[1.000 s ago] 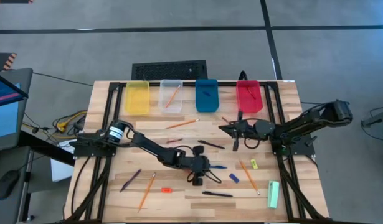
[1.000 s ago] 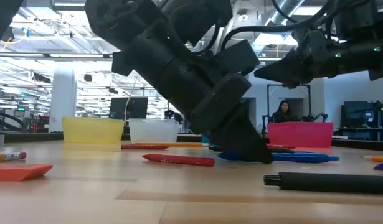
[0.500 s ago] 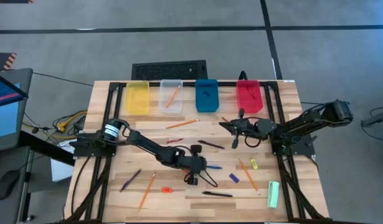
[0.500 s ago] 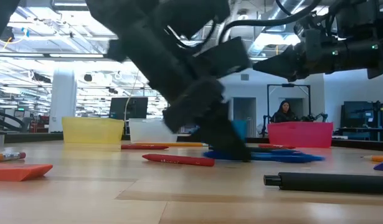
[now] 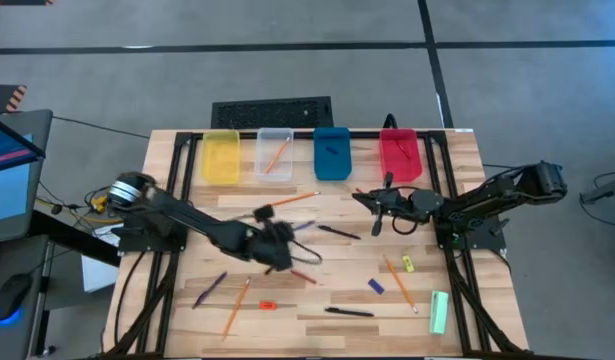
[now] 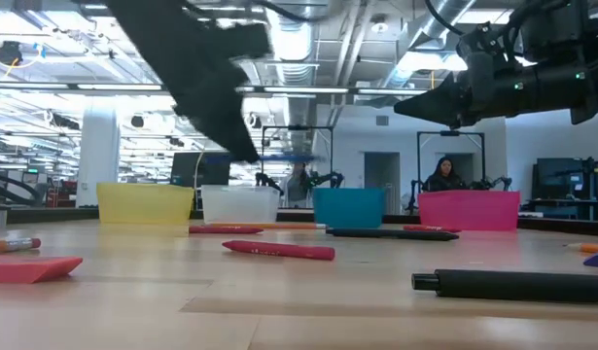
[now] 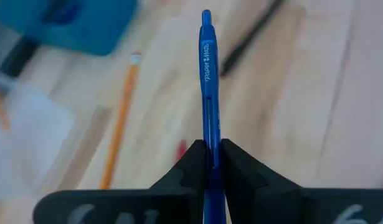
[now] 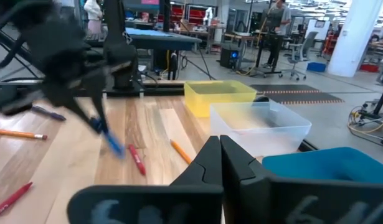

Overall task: Sort crayons/erasers/pens/pencils in bins
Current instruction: Put the blue pen into the yellow bin, then put the red crayon into the red bin

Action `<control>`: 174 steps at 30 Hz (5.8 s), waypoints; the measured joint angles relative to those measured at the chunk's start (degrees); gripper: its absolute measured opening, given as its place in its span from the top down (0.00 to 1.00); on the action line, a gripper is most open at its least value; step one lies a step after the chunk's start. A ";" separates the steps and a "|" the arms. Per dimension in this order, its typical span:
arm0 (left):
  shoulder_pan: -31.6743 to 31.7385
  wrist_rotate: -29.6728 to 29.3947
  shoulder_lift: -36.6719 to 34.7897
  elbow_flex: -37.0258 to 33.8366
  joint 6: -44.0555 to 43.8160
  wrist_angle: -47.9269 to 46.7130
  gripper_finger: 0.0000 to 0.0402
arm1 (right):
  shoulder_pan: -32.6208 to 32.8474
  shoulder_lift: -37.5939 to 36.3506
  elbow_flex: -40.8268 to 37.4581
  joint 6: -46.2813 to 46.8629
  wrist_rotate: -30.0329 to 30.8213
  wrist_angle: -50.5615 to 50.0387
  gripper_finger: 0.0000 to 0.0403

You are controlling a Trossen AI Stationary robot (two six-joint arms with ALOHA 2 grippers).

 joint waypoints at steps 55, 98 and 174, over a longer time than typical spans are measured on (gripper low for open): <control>67.36 19.08 -22.77 -29.26 11.52 9.90 0.92 | -8.70 0.02 0.04 -4.09 -0.46 1.21 0.99; 36.92 27.51 -56.70 -48.42 28.98 41.69 0.99 | -11.44 0.00 15.04 -10.06 0.08 -21.84 1.00; 16.22 27.46 -6.59 -28.19 16.54 27.68 0.68 | 5.50 15.80 13.27 6.49 -3.19 -9.15 1.00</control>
